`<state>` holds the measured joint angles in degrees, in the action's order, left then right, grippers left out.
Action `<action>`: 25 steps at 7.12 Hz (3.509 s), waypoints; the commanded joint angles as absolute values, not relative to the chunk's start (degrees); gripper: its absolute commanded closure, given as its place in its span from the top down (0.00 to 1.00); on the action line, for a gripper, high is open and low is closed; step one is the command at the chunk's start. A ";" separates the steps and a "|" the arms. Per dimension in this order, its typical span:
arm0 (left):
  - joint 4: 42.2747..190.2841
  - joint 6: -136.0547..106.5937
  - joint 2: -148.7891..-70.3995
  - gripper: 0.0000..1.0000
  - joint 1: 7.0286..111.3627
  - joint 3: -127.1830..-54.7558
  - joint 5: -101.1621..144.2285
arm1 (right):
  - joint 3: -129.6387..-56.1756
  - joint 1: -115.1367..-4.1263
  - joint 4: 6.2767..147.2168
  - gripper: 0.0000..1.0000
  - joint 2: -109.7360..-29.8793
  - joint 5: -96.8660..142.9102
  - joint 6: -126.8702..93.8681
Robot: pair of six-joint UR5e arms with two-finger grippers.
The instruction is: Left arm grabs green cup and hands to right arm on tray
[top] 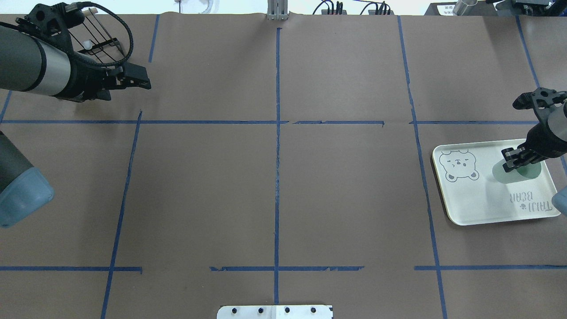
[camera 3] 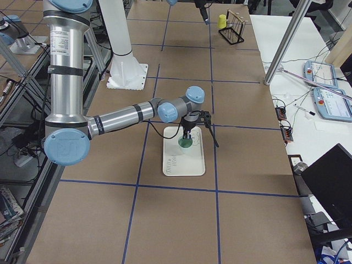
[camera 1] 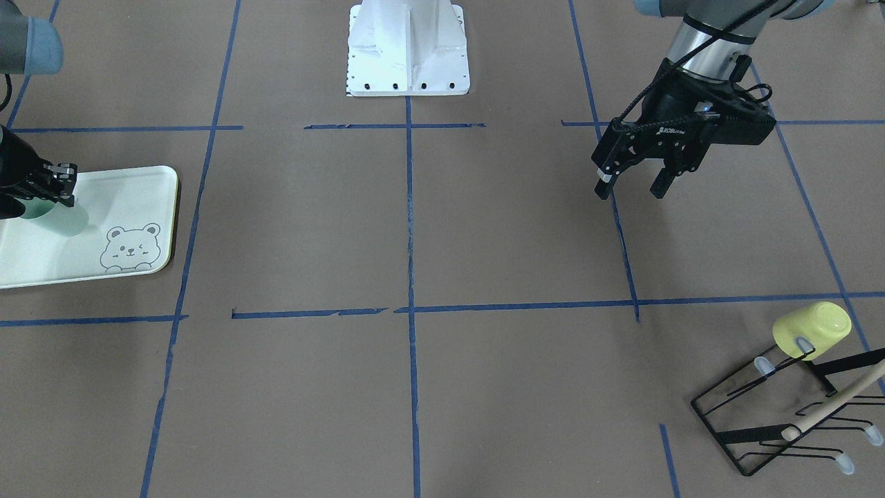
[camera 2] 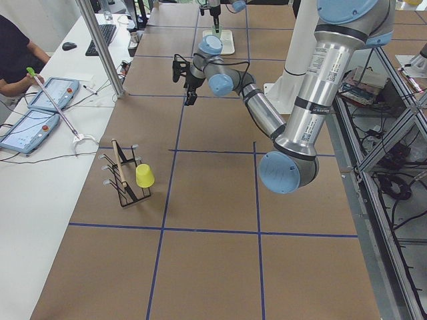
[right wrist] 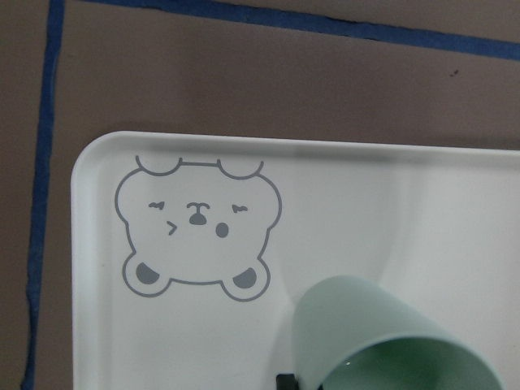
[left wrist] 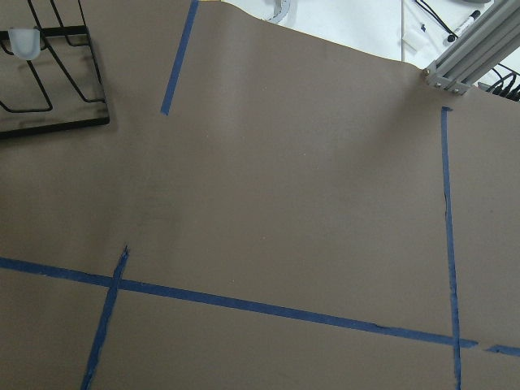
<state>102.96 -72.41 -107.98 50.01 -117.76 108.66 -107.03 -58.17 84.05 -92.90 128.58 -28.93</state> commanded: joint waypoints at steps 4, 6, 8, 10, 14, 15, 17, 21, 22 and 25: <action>103.01 -72.42 -108.02 1.00 49.92 -118.30 108.72 | -105.03 -56.17 83.93 0.63 -91.50 128.06 -28.21; 103.01 -72.42 -108.02 1.00 49.83 -118.30 108.72 | -107.12 -56.86 84.20 1.00 -91.41 127.97 -27.86; 102.75 -67.89 -105.58 1.00 49.92 -118.39 108.90 | -113.53 -63.43 84.73 1.00 -92.54 128.32 -27.77; 102.31 -49.14 -98.56 1.00 50.88 -120.31 109.07 | -115.40 -73.77 89.96 1.00 -92.29 131.03 -21.76; 88.76 -6.38 -89.82 1.00 74.64 -119.98 128.98 | -114.08 -88.57 94.66 1.00 -98.94 134.21 -8.70; 80.85 3.16 -89.82 1.00 78.19 -119.97 129.11 | -114.17 -90.68 94.14 1.00 -102.45 133.95 -8.70; 70.45 8.17 -89.56 1.00 80.24 -120.67 129.46 | -114.70 -92.63 94.39 1.00 -103.35 133.95 -7.92; 68.29 8.17 -89.56 1.00 80.51 -116.81 133.82 | -116.80 -92.64 94.66 1.00 -106.60 134.91 -3.16; 68.29 8.17 -89.47 1.00 80.51 -116.89 136.12 | -117.76 -92.64 94.66 1.00 -107.66 135.17 -3.16; 69.51 8.88 -86.14 1.00 80.94 -115.93 138.06 | -117.60 -91.15 94.83 1.00 -108.89 135.18 -2.99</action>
